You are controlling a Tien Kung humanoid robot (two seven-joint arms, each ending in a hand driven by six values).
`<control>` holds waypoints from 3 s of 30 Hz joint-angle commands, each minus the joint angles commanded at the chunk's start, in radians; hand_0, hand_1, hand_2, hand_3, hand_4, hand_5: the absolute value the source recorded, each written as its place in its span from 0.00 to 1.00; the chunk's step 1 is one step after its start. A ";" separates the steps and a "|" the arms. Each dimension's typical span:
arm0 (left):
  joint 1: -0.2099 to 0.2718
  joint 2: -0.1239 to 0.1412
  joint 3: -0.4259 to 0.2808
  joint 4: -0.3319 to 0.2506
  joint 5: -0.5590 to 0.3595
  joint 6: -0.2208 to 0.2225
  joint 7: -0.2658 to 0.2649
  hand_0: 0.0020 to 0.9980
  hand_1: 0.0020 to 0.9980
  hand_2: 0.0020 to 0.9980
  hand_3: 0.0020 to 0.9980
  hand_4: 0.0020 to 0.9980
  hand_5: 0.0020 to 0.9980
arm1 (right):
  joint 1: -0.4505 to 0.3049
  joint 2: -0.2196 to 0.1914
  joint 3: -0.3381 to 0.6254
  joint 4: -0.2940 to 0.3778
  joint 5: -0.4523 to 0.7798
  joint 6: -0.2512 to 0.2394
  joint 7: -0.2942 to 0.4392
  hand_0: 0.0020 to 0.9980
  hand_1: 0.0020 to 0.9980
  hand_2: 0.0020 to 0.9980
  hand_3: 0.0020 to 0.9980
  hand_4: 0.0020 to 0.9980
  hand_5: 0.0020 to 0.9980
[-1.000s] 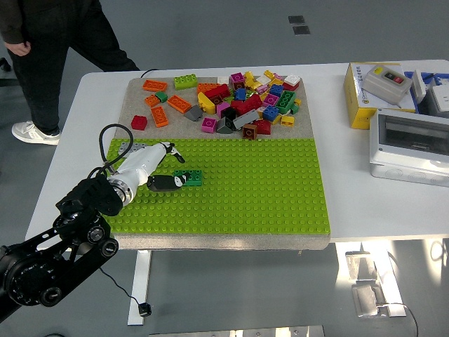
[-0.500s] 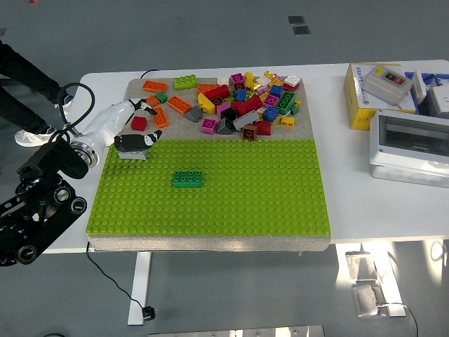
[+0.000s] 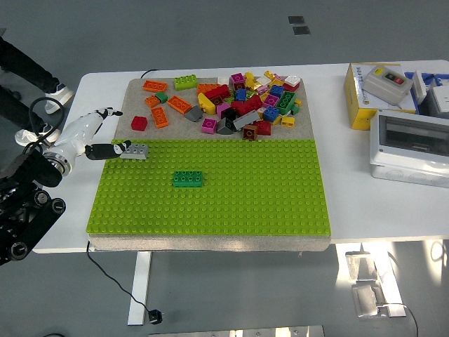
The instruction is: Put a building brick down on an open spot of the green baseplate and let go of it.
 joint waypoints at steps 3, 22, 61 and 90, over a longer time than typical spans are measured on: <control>0.073 -0.016 -0.065 -0.074 -0.041 0.023 -0.022 0.95 0.81 0.78 0.77 0.58 0.36 | -0.003 0.003 -0.012 0.000 0.005 -0.006 0.002 0.69 0.63 0.60 0.68 0.51 1.00; 0.291 -0.026 -0.055 -0.316 -0.101 0.158 -0.167 0.85 0.57 0.53 0.62 0.43 0.30 | -0.019 0.004 -0.052 0.000 0.043 -0.020 0.013 0.69 0.63 0.61 0.68 0.51 1.00; 0.285 -0.021 -0.035 -0.313 -0.167 0.168 -0.208 0.82 0.58 0.50 0.60 0.40 0.29 | -0.023 0.005 -0.080 0.000 0.090 -0.018 0.008 0.69 0.63 0.61 0.70 0.50 1.00; 0.266 -0.017 0.008 -0.280 -0.152 0.137 -0.171 0.83 0.63 0.52 0.61 0.40 0.28 | -0.028 0.003 -0.093 0.000 0.109 -0.018 0.008 0.68 0.63 0.61 0.69 0.48 1.00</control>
